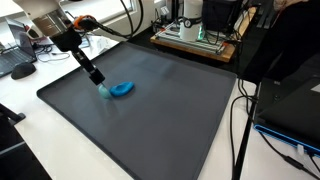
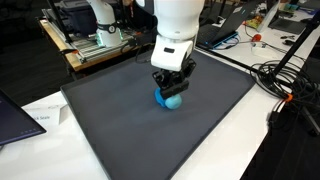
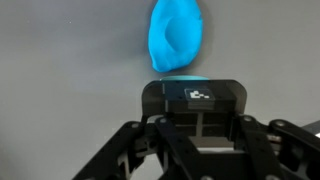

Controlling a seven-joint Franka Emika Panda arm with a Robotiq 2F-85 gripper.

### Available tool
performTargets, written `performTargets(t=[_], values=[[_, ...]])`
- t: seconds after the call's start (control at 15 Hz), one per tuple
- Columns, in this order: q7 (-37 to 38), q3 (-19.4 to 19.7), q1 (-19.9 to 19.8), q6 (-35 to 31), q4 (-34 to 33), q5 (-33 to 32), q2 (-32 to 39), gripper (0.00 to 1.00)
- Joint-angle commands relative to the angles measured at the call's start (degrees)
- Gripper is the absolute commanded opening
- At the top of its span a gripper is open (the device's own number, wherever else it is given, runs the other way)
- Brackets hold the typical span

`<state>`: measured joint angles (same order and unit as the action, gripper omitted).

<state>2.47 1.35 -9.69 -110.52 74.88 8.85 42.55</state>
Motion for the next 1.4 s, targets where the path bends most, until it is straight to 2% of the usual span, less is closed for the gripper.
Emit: performTargets(t=[0.0, 0.6, 1.33], values=[[-1.0, 0.1, 0.0, 1.2, -0.5, 0.5, 0.1, 0.22], [-4.6, -0.9, -2.9, 2.2, -0.1, 3.0, 0.0, 0.22], [-10.1, -1.9, -7.8, 2.5, 0.2, 10.1, 0.7, 0.22]])
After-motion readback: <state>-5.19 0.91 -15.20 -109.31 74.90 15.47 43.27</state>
